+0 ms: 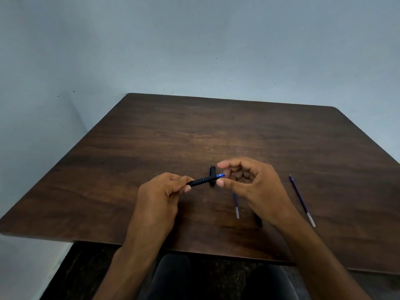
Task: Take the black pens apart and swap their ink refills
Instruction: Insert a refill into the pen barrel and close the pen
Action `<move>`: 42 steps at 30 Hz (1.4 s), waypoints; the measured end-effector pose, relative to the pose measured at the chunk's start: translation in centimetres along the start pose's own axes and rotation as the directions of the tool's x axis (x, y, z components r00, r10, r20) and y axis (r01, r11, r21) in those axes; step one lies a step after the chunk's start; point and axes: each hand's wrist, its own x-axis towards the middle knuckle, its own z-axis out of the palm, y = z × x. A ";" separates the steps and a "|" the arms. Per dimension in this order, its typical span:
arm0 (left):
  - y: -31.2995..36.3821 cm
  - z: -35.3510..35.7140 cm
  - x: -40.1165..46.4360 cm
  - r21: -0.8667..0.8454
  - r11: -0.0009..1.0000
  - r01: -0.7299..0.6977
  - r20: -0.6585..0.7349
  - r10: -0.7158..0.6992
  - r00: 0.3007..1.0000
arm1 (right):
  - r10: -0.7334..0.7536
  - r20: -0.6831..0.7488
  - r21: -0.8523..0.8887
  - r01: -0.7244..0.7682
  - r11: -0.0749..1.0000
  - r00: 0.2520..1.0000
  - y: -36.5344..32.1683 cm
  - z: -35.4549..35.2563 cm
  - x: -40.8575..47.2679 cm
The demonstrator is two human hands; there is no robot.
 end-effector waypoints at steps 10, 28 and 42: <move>0.6 0.1 0.2 0.032 0.999 -0.033 0.012 0.033 0.999 | 0.006 -0.039 -0.106 -0.010 0.994 0.999 -0.4 -0.3 0.1; 0.8 0.2 0.4 -0.002 1.000 -0.009 0.022 0.009 1.000 | -0.039 -0.008 -0.052 0.039 0.998 0.999 -0.5 -0.7 0.3; 1.0 0.1 0.6 -0.042 0.997 -0.061 0.004 0.061 0.998 | -0.150 -0.042 -0.044 0.148 0.988 0.988 -0.3 -0.5 0.5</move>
